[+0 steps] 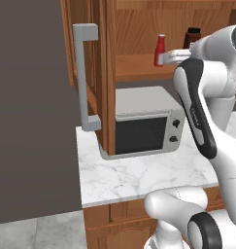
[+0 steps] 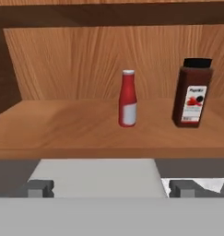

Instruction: Collect the paprika, ketchup, and shaker from the cabinet and place them next to the stove.

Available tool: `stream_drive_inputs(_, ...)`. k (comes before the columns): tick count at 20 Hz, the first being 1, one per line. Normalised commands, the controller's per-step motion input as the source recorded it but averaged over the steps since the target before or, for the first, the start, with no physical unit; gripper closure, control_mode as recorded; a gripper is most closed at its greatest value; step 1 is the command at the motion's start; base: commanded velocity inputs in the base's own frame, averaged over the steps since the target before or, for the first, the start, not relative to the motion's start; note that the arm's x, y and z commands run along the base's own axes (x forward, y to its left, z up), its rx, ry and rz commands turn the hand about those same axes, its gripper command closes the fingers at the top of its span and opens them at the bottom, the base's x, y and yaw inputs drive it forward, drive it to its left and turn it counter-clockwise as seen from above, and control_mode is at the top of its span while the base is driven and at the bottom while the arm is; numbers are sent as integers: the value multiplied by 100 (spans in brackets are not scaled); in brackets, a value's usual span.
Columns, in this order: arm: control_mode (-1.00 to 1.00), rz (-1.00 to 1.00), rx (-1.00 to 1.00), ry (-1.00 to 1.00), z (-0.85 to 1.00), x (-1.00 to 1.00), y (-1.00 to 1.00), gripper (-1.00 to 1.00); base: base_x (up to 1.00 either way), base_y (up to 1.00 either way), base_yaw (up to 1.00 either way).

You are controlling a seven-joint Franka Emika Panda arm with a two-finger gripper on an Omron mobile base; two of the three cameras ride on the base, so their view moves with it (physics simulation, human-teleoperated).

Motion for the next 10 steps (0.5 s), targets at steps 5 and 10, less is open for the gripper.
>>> stream_drive_inputs(5,-100,-2,2,-27,16,0,-2,-100,0,0,0)
stream_drive_inputs(10,-100,0,1,-9,16,2,-9,-100,0,0,0)
